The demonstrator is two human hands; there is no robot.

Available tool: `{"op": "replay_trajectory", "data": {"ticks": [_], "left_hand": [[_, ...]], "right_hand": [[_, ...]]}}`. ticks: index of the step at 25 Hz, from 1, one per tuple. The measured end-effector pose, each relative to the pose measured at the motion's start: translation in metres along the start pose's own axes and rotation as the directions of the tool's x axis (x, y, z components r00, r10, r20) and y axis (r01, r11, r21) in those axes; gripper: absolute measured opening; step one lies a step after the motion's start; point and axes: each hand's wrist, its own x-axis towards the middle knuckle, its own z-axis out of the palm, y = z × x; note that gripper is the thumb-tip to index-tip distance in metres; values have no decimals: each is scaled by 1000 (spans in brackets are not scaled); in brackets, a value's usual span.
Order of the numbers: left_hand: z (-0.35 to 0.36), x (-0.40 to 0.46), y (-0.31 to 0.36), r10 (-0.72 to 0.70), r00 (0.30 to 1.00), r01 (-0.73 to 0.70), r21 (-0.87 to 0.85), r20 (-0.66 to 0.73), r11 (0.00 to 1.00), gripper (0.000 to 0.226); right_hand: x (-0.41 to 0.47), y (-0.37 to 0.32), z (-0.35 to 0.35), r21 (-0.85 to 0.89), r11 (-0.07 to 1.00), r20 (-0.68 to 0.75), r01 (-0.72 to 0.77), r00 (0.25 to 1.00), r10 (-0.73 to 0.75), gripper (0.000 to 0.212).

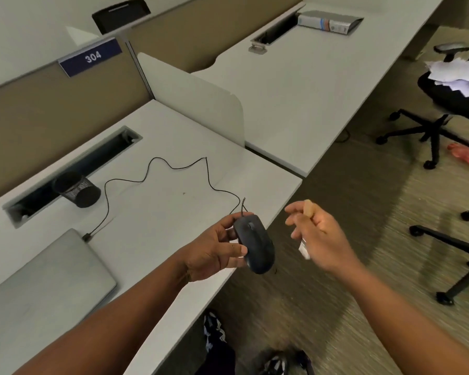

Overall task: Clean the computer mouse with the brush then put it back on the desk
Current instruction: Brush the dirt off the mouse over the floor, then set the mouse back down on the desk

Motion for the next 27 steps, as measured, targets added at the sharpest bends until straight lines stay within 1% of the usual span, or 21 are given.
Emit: {"op": "replay_trajectory", "data": {"ticks": [1,3,4,6,7,8,11,14,16,20,24,27], "left_hand": [[-6,2,2,8,1000,-8,-22,-21,1000,67],[-19,5,5,19,997,-23,-57,-70,998,70],[-28,7,7,24,995,-30,-59,-98,998,73],[-43,9,9,28,990,-37,-67,-138,997,75],[-52,10,10,25,989,-38,-85,-143,996,76],[-60,11,12,27,990,-42,-107,-139,993,75],[-85,16,22,57,988,-80,-165,-142,983,72],[-108,25,44,103,981,-134,-193,-164,972,67],[-122,32,63,137,973,-170,-176,-185,970,63],[-150,42,106,219,951,-249,-115,-219,962,65],[-175,46,152,313,915,-333,-40,-253,942,66],[-189,46,182,376,890,-394,-18,-260,919,70]], "right_hand": [[3,2,10,-100,995,92,13,996,-4,19],[7,6,32,-256,965,221,61,975,-3,19],[11,6,43,-331,940,263,77,965,14,33],[16,1,61,-444,893,275,68,959,64,67],[22,-2,69,-472,879,266,74,962,61,75],[27,-5,77,-481,871,260,96,965,38,78],[51,-12,101,-463,872,268,162,963,-36,75],[84,-21,118,-485,850,246,207,965,-94,75],[106,-29,127,-493,837,235,236,963,-132,76],[151,-54,143,-495,809,215,318,947,-240,74],[192,-87,160,-474,788,181,393,919,-350,74],[216,-108,171,-445,770,150,457,886,-440,73]]}}
